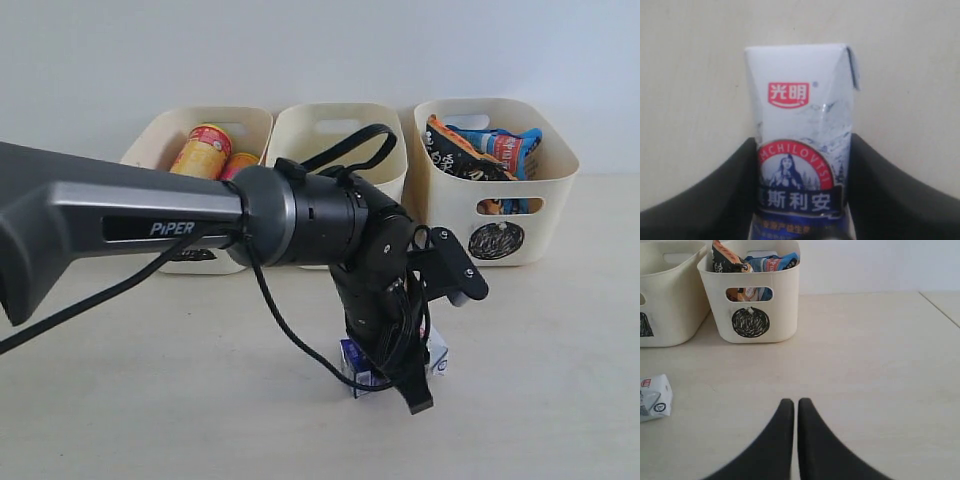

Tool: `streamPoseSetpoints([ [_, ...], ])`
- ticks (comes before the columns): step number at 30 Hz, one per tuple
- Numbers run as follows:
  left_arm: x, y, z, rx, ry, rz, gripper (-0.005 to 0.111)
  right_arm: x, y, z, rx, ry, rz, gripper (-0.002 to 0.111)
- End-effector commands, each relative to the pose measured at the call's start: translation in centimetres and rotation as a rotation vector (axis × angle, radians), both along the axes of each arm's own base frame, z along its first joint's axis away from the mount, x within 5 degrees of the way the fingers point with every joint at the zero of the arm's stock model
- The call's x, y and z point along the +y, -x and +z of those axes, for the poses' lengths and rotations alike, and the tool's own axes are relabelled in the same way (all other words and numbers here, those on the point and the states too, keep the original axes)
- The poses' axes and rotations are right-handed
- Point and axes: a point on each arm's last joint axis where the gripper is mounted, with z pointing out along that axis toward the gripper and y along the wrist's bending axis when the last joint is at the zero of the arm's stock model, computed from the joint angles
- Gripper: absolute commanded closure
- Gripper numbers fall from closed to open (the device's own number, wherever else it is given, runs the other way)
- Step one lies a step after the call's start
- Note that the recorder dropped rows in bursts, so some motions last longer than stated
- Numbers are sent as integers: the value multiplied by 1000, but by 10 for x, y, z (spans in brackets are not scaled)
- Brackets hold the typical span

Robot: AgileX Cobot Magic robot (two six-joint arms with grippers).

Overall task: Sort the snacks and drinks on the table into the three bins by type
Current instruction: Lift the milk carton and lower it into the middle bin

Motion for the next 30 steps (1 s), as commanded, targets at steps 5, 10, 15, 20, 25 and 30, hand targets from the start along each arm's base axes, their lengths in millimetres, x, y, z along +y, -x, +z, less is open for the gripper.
streamPoseSetpoints([
  [5,8,4,76,-118,121,18,103,0,0,-1,-9,2,-2,108],
  [10,24,-10,145,-398,265,151,103,0,0,-1,-9,2,-2,108],
  [15,46,-56,177,-634,336,344,103,0,0,-1,-9,2,-2,108],
  [20,57,-99,172,-675,421,425,101,0,0,-1,-9,2,-2,108],
  [25,57,-122,144,-653,383,459,64,0,0,-1,-9,2,-2,108],
  [30,53,-129,124,-629,394,441,20,0,0,-1,-9,2,-2,108],
])
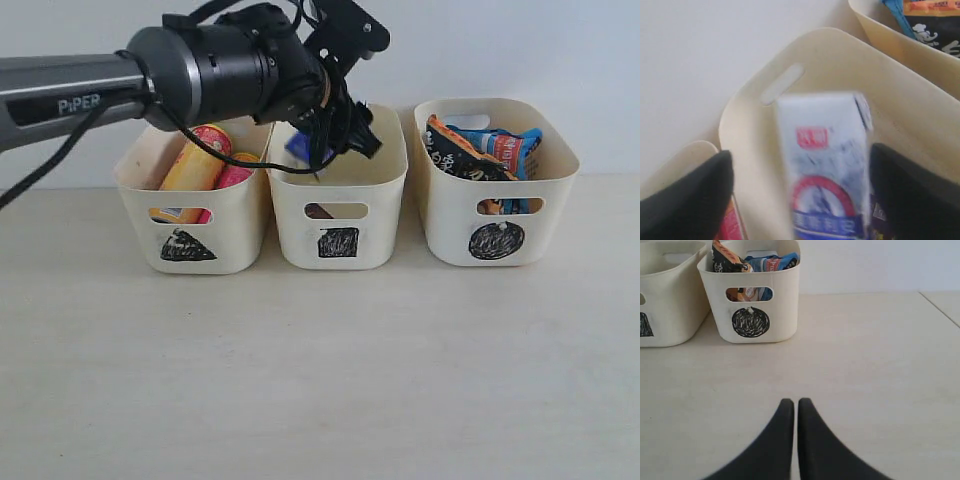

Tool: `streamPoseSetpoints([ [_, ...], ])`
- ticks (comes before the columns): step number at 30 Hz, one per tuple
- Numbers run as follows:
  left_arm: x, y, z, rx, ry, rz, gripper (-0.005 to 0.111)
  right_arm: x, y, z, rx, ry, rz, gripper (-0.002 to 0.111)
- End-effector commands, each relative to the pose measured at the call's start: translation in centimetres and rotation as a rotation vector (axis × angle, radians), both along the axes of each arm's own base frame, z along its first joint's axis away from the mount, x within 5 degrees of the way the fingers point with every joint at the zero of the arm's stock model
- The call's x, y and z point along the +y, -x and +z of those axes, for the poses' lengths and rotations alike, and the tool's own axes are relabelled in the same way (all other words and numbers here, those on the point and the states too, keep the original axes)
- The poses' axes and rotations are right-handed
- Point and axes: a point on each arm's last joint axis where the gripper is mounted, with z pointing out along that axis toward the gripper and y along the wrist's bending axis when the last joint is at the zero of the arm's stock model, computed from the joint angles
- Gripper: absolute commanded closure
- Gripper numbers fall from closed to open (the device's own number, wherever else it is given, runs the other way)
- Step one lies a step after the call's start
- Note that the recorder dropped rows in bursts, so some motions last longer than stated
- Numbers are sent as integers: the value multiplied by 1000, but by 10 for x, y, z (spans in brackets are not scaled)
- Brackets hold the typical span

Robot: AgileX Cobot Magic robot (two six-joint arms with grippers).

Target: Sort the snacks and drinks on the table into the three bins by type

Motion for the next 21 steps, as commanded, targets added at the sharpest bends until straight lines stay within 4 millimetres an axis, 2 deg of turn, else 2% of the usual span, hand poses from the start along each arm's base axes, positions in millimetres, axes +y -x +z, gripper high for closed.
streamPoseSetpoints([
  [1,-3,-3,1,-17,42,-20,19,0,0,-1,-9,2,-2,108],
  [4,0,3,13,-10,30,14,26,0,0,-1,-9,2,-2,108],
  [6,7,12,27,10,-14,69,41,0,0,-1,-9,2,-2,108],
  [9,17,38,49,100,-157,89,84,0,0,-1,-9,2,-2,108],
  [10,20,50,55,147,-198,68,104,0,0,-1,-9,2,-2,108],
  [13,30,84,76,227,-164,36,103,0,0,-1,-9,2,-2,108],
  [16,46,112,90,237,-87,38,103,0,0,-1,-9,2,-2,108],
  [21,75,155,86,336,-13,12,103,0,0,-1,-9,2,-2,108],
])
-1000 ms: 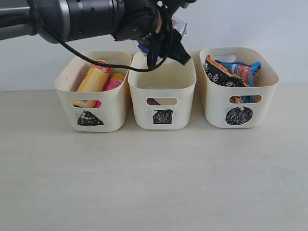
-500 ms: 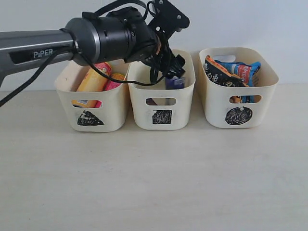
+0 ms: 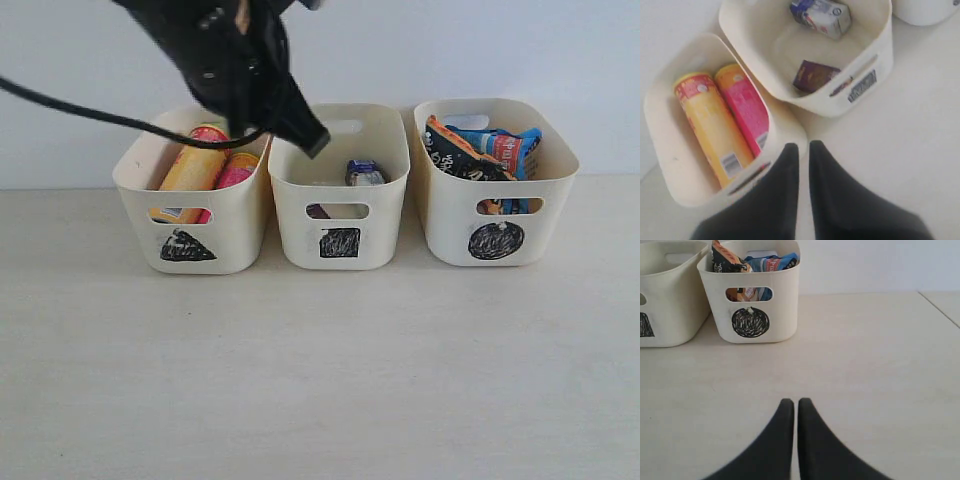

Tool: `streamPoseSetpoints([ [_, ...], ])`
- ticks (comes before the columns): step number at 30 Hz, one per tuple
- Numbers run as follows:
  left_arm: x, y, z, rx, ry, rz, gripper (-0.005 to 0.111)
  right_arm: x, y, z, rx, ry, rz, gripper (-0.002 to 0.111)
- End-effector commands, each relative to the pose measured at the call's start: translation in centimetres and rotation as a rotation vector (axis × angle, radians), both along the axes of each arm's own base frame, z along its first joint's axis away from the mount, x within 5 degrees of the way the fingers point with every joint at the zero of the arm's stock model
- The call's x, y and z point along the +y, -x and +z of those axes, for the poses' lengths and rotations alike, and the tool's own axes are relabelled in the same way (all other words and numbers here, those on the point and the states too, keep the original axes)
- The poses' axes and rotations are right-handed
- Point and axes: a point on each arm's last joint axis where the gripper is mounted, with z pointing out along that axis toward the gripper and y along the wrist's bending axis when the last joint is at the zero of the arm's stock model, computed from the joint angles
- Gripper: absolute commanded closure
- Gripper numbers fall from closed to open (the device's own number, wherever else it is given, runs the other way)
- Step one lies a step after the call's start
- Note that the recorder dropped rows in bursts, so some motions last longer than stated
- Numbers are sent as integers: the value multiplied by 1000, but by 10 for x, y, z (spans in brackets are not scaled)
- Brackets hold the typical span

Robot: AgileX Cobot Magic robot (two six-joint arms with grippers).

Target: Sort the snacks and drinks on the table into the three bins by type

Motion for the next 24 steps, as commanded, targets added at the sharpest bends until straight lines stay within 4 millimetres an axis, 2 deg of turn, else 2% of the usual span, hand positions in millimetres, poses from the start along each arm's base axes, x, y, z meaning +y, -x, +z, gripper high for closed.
streamPoseSetpoints([
  [1,23,38,-7,109,87,2,103,0,0,-1,-9,2,-2,108],
  [6,42,76,-11,188,253,-12,103,0,0,-1,-9,2,-2,108],
  [9,53,94,-15,292,267,24,103,0,0,-1,-9,2,-2,108],
  [18,71,108,-5,294,199,35,103,0,0,-1,-4,2,-2,108],
  [24,84,124,10,98,394,-55,103,0,0,-1,-4,2,-2,108],
])
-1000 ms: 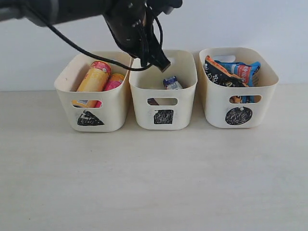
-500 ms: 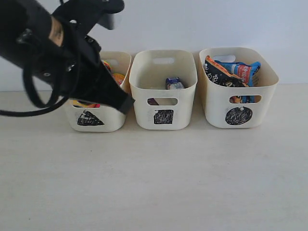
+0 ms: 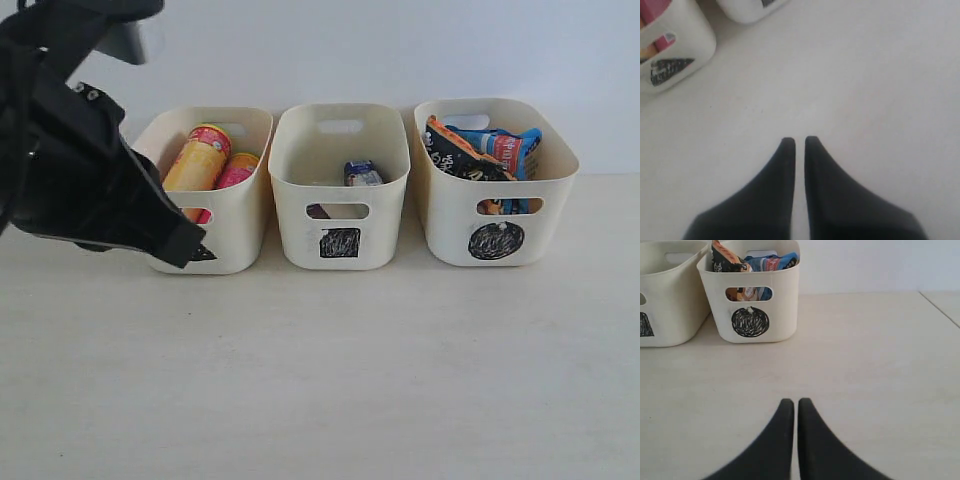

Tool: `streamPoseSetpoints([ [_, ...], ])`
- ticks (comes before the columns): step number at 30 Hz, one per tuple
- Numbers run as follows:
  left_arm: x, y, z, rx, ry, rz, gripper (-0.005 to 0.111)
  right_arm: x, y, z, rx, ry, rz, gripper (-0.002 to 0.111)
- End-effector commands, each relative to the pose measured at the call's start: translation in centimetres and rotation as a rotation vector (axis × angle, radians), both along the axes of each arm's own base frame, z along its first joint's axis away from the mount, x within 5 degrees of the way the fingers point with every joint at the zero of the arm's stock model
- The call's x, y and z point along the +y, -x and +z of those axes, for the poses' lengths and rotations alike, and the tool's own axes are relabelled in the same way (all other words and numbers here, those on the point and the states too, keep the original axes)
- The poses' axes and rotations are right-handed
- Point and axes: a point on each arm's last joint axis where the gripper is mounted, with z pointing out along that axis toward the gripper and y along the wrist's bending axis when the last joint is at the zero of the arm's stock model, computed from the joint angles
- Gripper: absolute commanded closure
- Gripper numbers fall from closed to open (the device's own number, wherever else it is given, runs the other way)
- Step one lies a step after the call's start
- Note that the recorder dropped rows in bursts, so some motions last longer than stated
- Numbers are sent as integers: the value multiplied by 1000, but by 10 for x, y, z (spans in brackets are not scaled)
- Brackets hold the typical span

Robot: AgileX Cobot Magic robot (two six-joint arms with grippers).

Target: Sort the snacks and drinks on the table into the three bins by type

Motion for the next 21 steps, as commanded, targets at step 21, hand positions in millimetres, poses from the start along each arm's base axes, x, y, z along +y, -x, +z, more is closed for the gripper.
streamPoseSetpoints([
  [21,118,88,-55,-648,516,175,103,0,0,-1,-4,2,-2,108],
])
